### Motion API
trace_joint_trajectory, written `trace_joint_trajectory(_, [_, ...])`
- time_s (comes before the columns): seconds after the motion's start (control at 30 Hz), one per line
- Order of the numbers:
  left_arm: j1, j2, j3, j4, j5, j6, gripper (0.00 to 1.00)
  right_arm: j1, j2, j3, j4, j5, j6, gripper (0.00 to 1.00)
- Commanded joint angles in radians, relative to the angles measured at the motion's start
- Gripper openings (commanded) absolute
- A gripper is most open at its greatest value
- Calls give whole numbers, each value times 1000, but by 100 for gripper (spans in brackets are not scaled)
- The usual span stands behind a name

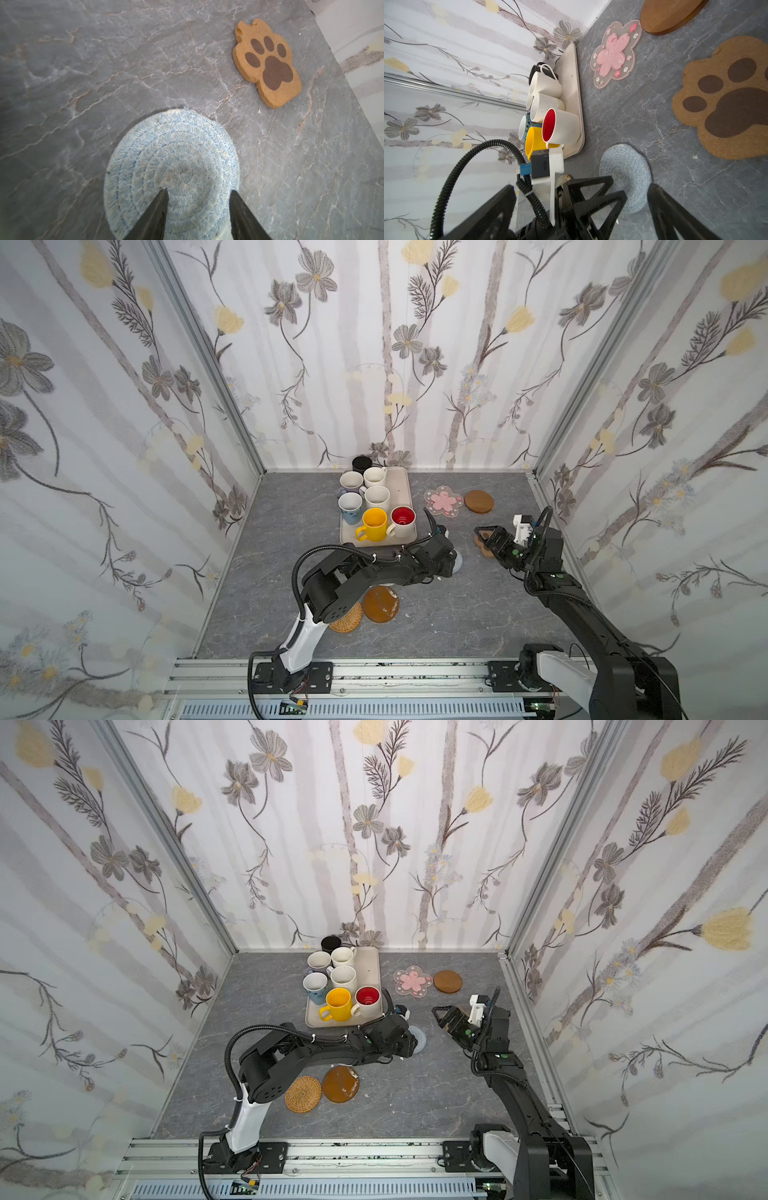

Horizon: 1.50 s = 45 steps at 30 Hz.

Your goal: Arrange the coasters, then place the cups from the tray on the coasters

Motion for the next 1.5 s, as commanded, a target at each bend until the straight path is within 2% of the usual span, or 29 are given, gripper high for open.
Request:
trace_joint_trajectory(0.0, [3, 23, 52, -53, 21, 7, 54, -4, -27, -6, -39, 14, -55, 100])
trace_joint_trajectory(0.1, [3, -2, 83, -54, 14, 19, 63, -4, -53, -8, -77, 38, -79, 98])
trace_joint_trajectory(0.2, [3, -64, 78, -56, -14, 33, 73, -2, -61, -12, -96, 53, -86, 90])
trace_joint_trajectory(0.3, [3, -155, 37, -56, -47, 39, 77, 1, -48, -12, -110, 68, -96, 80])
trace_joint_trajectory(0.4, [3, -267, -34, -55, -80, 39, 80, 34, -21, -12, -117, 94, -106, 68])
trace_joint_trajectory(0.67, [3, -560, -302, -57, -154, 22, 94, 177, 118, -14, -57, 175, -98, 56])
trace_joint_trajectory(0.77, [4, -641, -406, -59, -176, -1, 100, 232, 205, 9, -39, 186, -99, 56])
trace_joint_trajectory(0.97, [17, -757, -574, -65, -196, -57, 100, 293, 345, 18, 40, 214, -59, 64])
trace_joint_trajectory(1.17, [43, -805, -662, -68, -192, -79, 100, 300, 473, 61, 73, 215, -43, 69])
trace_joint_trajectory(1.33, [66, -818, -692, -68, -188, -76, 100, 298, 549, 115, 75, 222, -43, 68])
trace_joint_trajectory(1.43, [84, -819, -705, -67, -185, -72, 100, 294, 591, 150, 75, 220, -42, 64])
trace_joint_trajectory(1.47, [88, -819, -712, -67, -185, -71, 100, 294, 605, 165, 74, 217, -44, 59])
